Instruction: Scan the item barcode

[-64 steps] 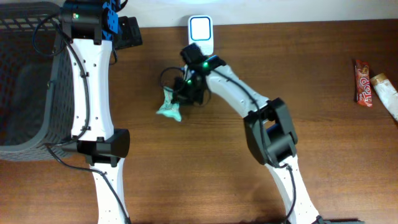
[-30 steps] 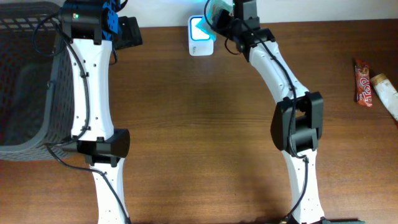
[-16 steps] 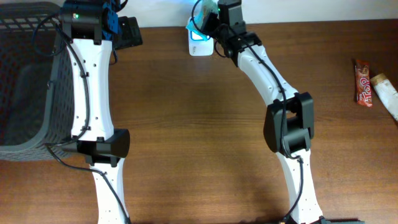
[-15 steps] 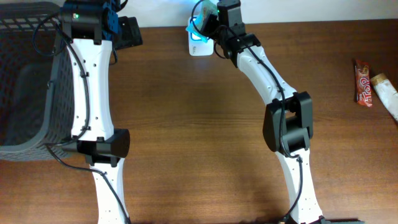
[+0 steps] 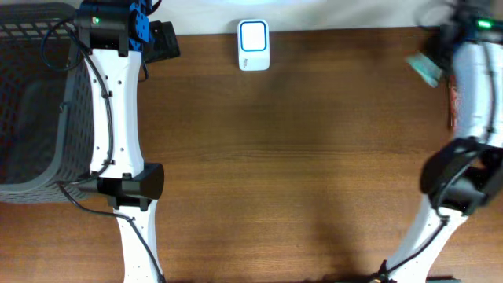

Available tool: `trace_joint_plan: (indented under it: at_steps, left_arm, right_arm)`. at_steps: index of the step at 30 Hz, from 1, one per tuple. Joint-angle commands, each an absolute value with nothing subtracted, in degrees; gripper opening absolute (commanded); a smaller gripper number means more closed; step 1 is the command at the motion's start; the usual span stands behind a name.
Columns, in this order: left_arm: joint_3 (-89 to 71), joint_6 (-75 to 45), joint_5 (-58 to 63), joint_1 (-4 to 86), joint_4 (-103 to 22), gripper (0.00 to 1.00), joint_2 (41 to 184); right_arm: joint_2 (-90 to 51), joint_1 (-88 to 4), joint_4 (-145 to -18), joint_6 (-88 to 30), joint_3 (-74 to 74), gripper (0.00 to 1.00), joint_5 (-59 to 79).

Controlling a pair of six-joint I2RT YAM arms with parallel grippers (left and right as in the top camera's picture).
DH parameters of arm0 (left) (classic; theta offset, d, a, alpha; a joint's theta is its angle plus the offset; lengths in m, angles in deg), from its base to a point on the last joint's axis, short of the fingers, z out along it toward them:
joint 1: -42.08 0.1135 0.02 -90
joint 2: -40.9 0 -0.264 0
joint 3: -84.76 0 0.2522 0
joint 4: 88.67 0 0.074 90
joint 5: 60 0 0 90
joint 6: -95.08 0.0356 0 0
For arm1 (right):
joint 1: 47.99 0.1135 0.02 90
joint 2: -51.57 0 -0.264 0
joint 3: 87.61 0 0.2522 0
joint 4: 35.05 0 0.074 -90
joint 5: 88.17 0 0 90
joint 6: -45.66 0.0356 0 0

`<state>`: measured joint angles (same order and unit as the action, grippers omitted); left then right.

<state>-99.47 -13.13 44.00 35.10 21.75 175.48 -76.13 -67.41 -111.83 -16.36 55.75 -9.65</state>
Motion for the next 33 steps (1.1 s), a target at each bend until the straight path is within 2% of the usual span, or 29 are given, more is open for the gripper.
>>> trace_joint_plan:
  at_steps: [1,6,10,12,15,16,19,23,28,33]
  left_arm:
    - [-99.7,-13.3,44.8,35.5,21.8,0.99,175.4]
    - [-99.7,-13.3,44.8,35.5,21.8,0.99,175.4]
    - [-99.7,-13.3,44.8,35.5,21.8,0.99,175.4]
    - [-99.7,-13.3,44.8,35.5,21.8,0.99,175.4]
    - [-99.7,-13.3,44.8,35.5,21.8,0.99,175.4]
    - [-99.7,-13.3,44.8,35.5,21.8,0.99,175.3]
    - [-99.7,-13.3,44.8,35.5,21.8,0.99,175.4]
    - [-99.7,-13.3,44.8,35.5,21.8,0.99,175.3]
    - [-99.7,-13.3,44.8,35.5,21.8,0.99,175.4]
    - [-99.7,-13.3,44.8,35.5,21.8,0.99,175.4]
  right_arm:
    - [-76.5,-74.6,-115.6,-25.5,54.4,0.04,-16.5]
    - [-76.5,-84.9,-116.2,-26.7,48.0,0.04,-16.2]
    - [-76.5,-86.8,-112.8,-26.7,42.3,0.04,-16.2]
    - [-76.5,-86.6,-111.0,-26.8,41.1,0.24,-16.2]
    - [-76.4,-85.9,-109.6,-26.8,41.7,0.7,-16.2]
    - [-76.1,-85.5,-110.9,-26.8,43.0,0.8,-16.2]
    - [-74.2,-84.7,-115.3,-26.7,48.1,0.96,-12.7]
    - [-62.5,-82.3,-120.3,-25.9,50.7,0.99,-5.2]
    - [-48.3,-77.6,-128.0,-25.2,49.8,0.99,-5.2]
    - [-32.0,-69.7,-131.4,-25.3,37.4,0.99,-4.5]
